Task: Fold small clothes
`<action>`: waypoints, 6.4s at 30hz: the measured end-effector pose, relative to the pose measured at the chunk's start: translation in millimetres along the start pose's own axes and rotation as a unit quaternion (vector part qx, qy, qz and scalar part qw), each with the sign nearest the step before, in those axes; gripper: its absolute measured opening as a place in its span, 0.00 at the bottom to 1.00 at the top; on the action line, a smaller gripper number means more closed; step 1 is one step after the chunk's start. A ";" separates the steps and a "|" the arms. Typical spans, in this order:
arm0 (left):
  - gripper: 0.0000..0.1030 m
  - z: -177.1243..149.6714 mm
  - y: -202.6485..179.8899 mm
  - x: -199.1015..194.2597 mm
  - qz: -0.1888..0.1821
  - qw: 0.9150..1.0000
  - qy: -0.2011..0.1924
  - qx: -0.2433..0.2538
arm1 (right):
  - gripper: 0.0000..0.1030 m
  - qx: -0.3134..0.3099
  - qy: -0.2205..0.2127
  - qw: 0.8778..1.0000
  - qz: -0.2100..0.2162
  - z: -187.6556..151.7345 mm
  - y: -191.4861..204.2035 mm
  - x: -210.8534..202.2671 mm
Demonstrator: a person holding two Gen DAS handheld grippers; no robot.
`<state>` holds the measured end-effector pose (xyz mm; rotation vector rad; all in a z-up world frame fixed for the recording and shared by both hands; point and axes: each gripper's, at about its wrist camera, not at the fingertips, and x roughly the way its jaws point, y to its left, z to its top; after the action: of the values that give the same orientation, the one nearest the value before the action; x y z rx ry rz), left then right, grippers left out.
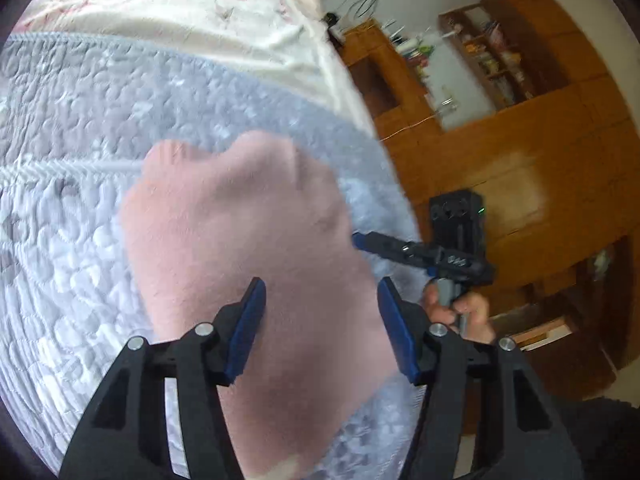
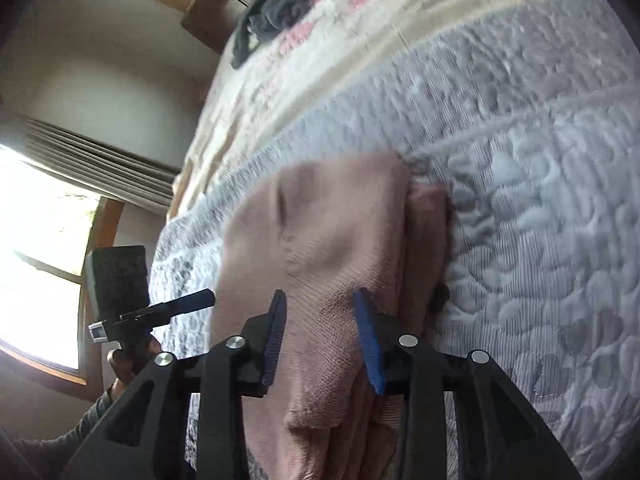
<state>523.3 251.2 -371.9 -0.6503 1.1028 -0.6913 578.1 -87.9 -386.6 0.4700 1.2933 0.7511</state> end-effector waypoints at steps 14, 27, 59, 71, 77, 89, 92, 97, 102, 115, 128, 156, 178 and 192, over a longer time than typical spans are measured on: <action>0.15 -27.4 1.3 7.8 0.072 0.997 0.017 0.015 | 0.00 -0.005 0.011 1.000 -0.018 -36.4 -2.4 2.6; 0.45 -87.7 -18.6 28.0 0.100 0.993 0.058 0.014 | 0.00 -0.002 0.048 0.998 -0.037 -94.3 8.9 -1.7; 0.95 -89.5 83.6 12.5 -0.112 0.981 -0.010 -0.157 | 0.91 0.061 0.071 0.994 0.056 54.0 -12.1 63.7; 0.39 -79.2 53.5 47.4 -0.046 0.989 0.037 -0.132 | 0.56 0.042 0.060 0.995 0.061 52.5 14.0 87.0; 0.30 -63.8 25.5 31.1 -0.022 0.993 0.037 -0.110 | 0.51 0.043 0.039 0.997 0.055 46.7 40.2 72.3; 0.28 -118.9 -16.4 -101.6 0.028 0.996 0.016 -0.080 | 0.50 0.035 0.055 0.989 0.132 -40.7 164.3 88.7; 0.29 -158.7 -8.6 -133.5 0.045 0.994 0.007 -0.099 | 0.50 0.029 0.088 0.984 0.153 -80.4 196.4 125.1; 0.30 -237.1 37.4 -149.3 0.072 0.985 0.009 -0.156 | 0.50 0.031 0.148 0.979 0.134 -147.0 214.7 193.8; 0.50 -260.4 67.4 -138.9 0.072 0.977 -0.014 -0.199 | 0.66 0.057 0.145 0.982 0.104 -157.5 197.9 198.7; 0.69 -192.0 -28.4 -206.1 0.044 0.980 -0.161 -0.111 | 0.10 -0.033 0.085 0.995 0.032 -179.3 231.6 133.0; 0.65 -151.1 3.1 -175.3 0.024 0.985 -0.117 -0.127 | 0.18 -0.112 0.038 0.993 -0.019 -183.0 252.8 104.9; 0.65 -269.1 -13.5 -152.5 0.164 0.982 -0.035 -0.086 | 0.05 -0.182 0.137 0.969 -0.099 -301.8 260.7 112.2; 0.97 -353.6 -135.5 -223.5 0.418 0.905 -0.072 -0.032 | 0.96 -0.268 -0.001 0.929 -0.255 -370.8 351.7 -0.1; 0.97 -427.5 -327.8 -338.8 0.431 0.884 -0.181 -0.020 | 0.96 -0.258 -0.128 0.914 -0.284 -467.3 475.0 -155.0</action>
<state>-34.3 254.5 -65.3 -0.2441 0.9262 0.2215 0.8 79.4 -59.7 -0.2331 0.8662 0.4825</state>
